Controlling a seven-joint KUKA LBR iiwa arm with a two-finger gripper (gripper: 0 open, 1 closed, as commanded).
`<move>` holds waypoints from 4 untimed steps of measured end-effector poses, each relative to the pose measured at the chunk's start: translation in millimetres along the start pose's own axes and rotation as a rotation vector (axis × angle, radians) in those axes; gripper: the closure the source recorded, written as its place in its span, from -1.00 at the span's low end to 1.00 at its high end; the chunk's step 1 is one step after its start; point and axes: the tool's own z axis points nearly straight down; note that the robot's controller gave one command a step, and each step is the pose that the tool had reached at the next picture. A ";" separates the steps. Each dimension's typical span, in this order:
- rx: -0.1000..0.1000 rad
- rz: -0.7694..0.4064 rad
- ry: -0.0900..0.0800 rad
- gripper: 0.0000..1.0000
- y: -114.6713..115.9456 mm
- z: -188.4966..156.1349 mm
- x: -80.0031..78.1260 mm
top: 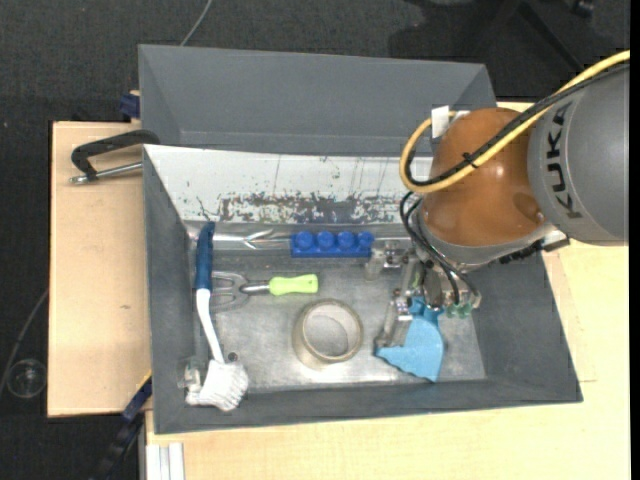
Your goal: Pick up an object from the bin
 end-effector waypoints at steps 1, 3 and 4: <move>0.000 0.001 -0.009 -1.00 0.0 -4.6 -1.8; 0.002 -0.448 -0.012 -1.00 41.2 0.0 -28.8; -0.002 -0.588 -0.015 -1.00 41.8 21.5 -34.0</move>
Offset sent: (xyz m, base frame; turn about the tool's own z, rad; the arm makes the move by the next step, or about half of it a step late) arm -0.0160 0.0031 -0.0046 -0.4503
